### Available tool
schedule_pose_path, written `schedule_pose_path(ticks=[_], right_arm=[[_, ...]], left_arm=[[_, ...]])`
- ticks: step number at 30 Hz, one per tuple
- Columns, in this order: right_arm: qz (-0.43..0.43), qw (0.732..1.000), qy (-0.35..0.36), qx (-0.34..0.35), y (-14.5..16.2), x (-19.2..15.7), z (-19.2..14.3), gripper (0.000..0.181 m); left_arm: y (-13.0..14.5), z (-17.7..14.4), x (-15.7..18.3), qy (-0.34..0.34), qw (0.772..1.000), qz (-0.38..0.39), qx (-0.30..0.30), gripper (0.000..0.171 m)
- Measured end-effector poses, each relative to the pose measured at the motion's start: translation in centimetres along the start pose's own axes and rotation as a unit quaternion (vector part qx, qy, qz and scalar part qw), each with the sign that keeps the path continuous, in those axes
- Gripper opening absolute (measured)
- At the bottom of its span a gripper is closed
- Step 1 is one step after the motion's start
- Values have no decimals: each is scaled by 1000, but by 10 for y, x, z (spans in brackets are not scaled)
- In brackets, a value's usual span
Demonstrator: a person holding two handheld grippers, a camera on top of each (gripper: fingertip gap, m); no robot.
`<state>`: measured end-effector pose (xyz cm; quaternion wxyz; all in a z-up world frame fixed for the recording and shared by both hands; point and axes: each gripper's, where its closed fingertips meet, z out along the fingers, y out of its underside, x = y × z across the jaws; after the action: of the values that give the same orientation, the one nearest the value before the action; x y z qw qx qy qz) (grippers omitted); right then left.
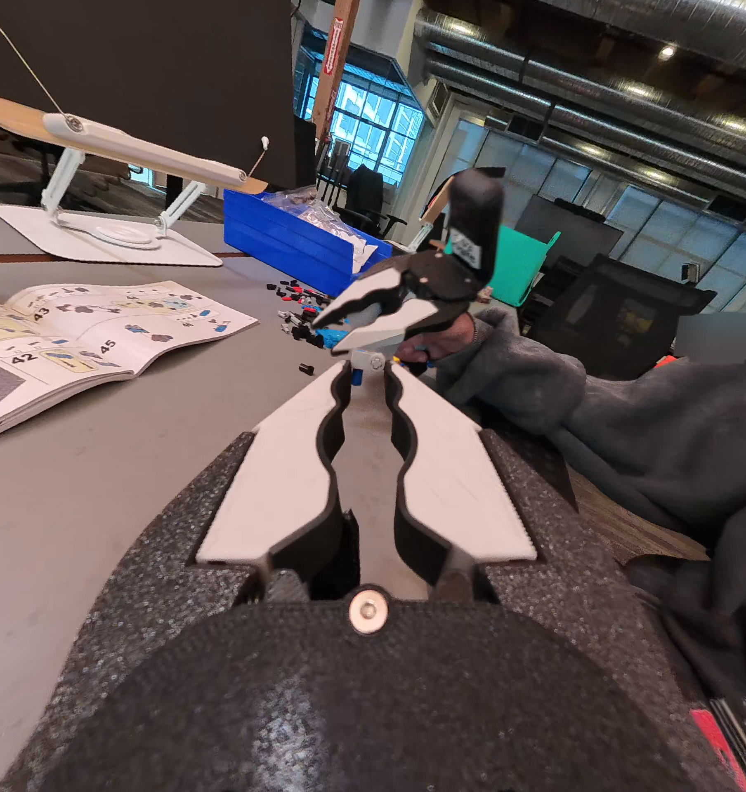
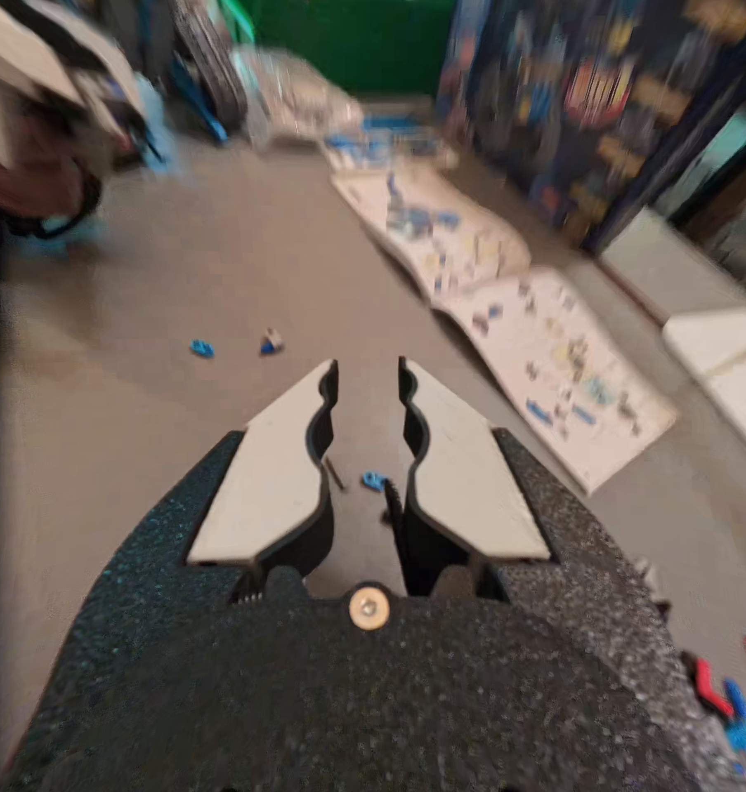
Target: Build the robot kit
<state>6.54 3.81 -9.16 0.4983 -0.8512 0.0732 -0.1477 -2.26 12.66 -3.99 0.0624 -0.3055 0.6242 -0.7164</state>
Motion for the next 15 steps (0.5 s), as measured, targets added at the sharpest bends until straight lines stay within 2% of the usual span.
schedule_pose_path(ticks=[2,3,5,6,8,10,12,15], right_arm=[[16,998,-30,-56,27,0,-1,27],[3,997,-13,-76,36,7,-2,25],[-17,997,-11,-79,38,7,-5,14],[-8,996,-45,-71,34,-4,-5,11],[3,991,-122,-59,23,-39,3,17],[-36,983,-168,-63,17,-77,18,21],[-84,980,-172,-61,11,-103,31,23],[-80,976,-195,-51,0,-118,40,25]], left_arm=[[0,0,0,5,1000,-6,2,15],[-1,-1,0,8,1000,-8,5,15],[-5,-2,1,13,1000,-12,15,15],[-7,-3,1,13,1000,-10,20,15],[-7,-3,0,10,1000,-3,21,15],[-5,0,2,13,1000,3,13,15],[-3,3,4,8,1000,24,6,15],[1,6,8,11,999,40,-5,15]])
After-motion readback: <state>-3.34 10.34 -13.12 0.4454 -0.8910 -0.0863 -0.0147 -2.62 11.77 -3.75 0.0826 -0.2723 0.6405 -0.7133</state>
